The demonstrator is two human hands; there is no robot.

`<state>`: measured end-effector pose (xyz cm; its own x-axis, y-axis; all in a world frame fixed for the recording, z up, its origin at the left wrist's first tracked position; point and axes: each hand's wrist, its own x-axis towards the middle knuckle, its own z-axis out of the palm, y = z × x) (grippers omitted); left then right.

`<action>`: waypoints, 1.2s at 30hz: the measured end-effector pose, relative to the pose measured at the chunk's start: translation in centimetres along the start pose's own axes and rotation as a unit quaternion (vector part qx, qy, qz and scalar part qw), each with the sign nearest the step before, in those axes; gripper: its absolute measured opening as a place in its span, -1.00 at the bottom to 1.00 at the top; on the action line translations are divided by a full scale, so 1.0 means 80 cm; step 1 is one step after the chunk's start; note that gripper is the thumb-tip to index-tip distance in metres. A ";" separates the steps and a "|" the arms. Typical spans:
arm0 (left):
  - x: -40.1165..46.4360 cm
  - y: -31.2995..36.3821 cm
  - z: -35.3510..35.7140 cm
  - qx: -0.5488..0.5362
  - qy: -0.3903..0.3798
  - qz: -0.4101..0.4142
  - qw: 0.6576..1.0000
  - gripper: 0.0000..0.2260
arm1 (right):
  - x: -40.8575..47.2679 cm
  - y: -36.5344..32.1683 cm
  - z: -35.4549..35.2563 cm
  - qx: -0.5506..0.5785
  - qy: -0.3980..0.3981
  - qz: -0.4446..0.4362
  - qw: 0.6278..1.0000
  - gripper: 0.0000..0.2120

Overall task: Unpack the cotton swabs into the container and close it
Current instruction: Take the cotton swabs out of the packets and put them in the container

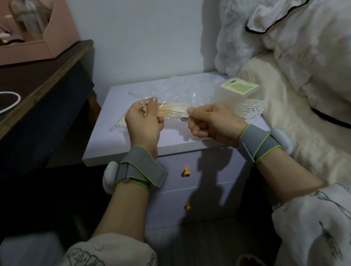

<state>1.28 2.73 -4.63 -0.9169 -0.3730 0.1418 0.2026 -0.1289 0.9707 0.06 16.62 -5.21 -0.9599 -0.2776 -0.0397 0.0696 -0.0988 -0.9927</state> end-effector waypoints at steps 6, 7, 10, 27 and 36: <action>0.003 -0.002 -0.001 -0.009 0.028 -0.004 1.000 -0.89 | -0.001 0.000 0.003 0.013 -0.018 0.018 1.000 -0.81; 0.003 -0.002 -0.001 -0.011 0.030 -0.005 0.999 -0.89 | 0.000 -0.001 0.004 0.020 -0.022 0.023 0.999 -0.83; 0.003 -0.003 -0.001 -0.002 0.025 -0.005 1.000 -0.88 | 0.002 0.000 0.006 0.041 -0.029 0.033 0.998 -0.87; 0.004 -0.009 0.009 0.075 -0.025 0.034 0.996 -0.78 | 0.001 -0.006 0.010 -0.053 0.053 -0.092 0.993 -0.84; -0.004 -0.003 0.020 0.061 -0.101 -0.017 0.993 -0.73 | 0.008 -0.005 0.012 -0.105 0.142 -0.118 0.977 -0.69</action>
<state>1.00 4.34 -4.58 -0.9754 -0.1764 0.1321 0.1381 -0.0221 0.9902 -0.29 15.54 -4.70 -0.9811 0.0097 0.1935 -0.1922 0.0782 -0.9782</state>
